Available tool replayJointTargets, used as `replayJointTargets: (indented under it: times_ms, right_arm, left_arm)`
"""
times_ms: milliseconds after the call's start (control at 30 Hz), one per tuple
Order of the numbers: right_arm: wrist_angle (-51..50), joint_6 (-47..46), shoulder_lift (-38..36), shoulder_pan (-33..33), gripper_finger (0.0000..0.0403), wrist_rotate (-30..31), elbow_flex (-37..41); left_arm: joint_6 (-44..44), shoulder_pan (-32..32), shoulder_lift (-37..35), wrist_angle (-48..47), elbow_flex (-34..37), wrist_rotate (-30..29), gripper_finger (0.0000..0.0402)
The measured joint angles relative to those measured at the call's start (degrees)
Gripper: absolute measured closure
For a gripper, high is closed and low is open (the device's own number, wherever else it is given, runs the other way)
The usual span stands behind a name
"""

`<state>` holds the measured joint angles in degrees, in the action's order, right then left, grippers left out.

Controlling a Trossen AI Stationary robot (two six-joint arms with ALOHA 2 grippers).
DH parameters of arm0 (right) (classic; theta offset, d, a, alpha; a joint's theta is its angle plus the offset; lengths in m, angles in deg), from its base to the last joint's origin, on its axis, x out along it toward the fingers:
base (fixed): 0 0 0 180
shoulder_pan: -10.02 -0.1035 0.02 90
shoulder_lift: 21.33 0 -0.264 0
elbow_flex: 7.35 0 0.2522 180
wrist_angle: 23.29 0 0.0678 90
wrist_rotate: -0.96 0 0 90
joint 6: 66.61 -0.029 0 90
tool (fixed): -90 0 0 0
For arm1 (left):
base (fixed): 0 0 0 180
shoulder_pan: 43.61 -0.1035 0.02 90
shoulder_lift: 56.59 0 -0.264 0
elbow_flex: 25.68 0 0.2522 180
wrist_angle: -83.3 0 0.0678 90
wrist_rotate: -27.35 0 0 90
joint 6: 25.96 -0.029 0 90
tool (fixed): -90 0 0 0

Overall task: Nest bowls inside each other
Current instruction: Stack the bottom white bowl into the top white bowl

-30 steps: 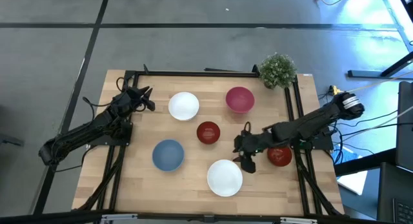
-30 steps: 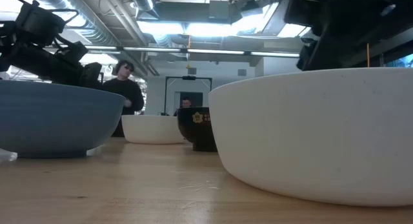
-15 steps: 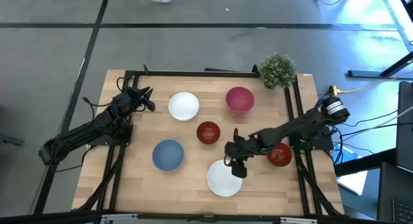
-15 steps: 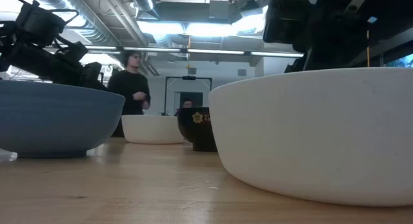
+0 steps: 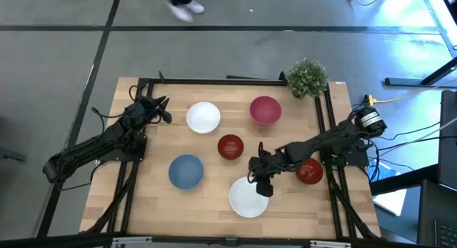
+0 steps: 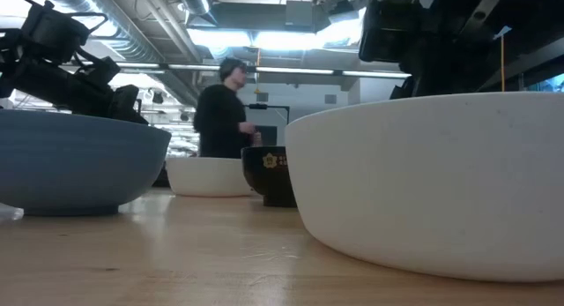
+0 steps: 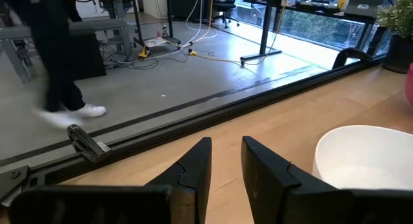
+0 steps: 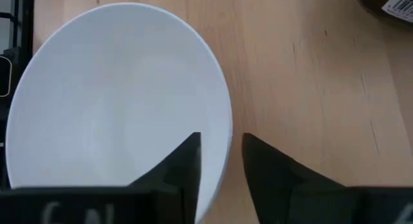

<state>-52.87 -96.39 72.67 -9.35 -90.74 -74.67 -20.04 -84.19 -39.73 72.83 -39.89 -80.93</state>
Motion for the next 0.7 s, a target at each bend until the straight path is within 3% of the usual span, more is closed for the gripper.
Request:
replayJointTargets:
  times_ms: [233,700]
  right_arm:
    - [-0.2,0.0,0.0,0.2,0.0329,-2.0,0.4]
    - [-0.5,0.0,0.0,0.4,0.0346,-2.0,0.4]
  left_arm:
    - [0.0,0.0,0.0,0.0,0.0,0.0,0.0321]
    - [0.0,0.0,0.0,0.0,0.0,0.0,0.0321]
